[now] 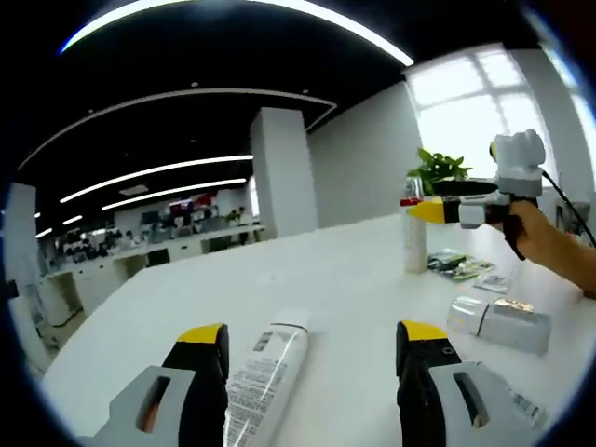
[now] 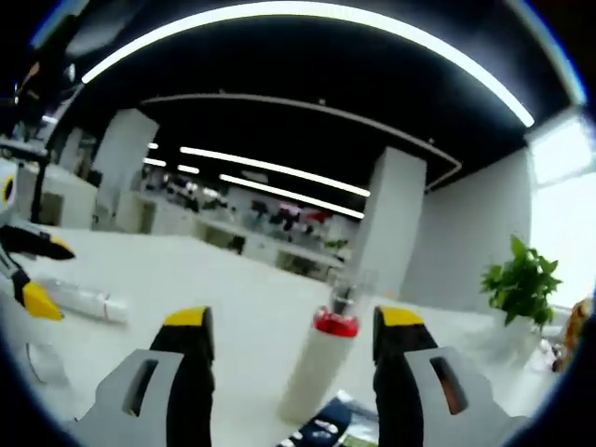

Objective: Arrange the skincare products in the storage area until every visible bottle or jar stands upright without overlapping.

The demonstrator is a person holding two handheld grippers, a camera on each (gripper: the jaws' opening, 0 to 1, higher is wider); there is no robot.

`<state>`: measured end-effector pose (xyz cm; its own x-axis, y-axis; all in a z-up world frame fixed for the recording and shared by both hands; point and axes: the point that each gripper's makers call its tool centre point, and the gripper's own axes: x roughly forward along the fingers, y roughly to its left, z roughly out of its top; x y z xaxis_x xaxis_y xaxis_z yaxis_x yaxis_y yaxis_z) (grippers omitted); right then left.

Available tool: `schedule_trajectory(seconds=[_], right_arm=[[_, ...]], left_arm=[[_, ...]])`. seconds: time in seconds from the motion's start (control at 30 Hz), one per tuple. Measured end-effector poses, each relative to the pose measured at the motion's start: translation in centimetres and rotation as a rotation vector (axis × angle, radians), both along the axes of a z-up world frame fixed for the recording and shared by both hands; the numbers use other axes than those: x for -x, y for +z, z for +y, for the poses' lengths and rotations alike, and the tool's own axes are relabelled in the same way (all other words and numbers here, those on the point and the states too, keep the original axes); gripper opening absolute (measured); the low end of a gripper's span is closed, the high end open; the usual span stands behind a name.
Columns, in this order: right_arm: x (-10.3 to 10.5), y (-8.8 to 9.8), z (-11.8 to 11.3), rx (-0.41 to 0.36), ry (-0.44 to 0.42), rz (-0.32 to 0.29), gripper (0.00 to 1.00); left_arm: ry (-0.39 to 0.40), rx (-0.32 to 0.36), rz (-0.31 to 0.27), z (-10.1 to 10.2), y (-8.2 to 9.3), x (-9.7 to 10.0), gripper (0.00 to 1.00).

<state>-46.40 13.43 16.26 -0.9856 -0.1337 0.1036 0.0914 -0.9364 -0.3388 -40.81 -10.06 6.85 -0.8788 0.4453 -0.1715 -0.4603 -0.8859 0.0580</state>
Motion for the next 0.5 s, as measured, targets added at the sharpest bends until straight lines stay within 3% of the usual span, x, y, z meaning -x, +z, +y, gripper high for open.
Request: schedule_trajectory(seconds=[0.1,0.23,0.37,0.5], right_arm=[[-0.5,1.2,0.3,-0.025,-0.033,0.061,0.69],[-1.7,3.1,0.7,-0.079,-0.09,0.168,0.56],[-2.2,3.7,-0.1,-0.026,-0.032,0.182,0.53],[-2.3,3.6,-0.6,-0.06,-0.033,0.182,0.51]], left_arm=[[0.024,-0.017,-0.023,-0.7,-0.3,0.4,0.75],[0.052,-0.047,-0.07,-1.6,-1.1,0.9,0.75],[0.044,-0.093,-0.126,-1.6,-1.9,1.1,0.75],[0.05,-0.079,-0.141,-1.5,-2.3,1.0,0.75]])
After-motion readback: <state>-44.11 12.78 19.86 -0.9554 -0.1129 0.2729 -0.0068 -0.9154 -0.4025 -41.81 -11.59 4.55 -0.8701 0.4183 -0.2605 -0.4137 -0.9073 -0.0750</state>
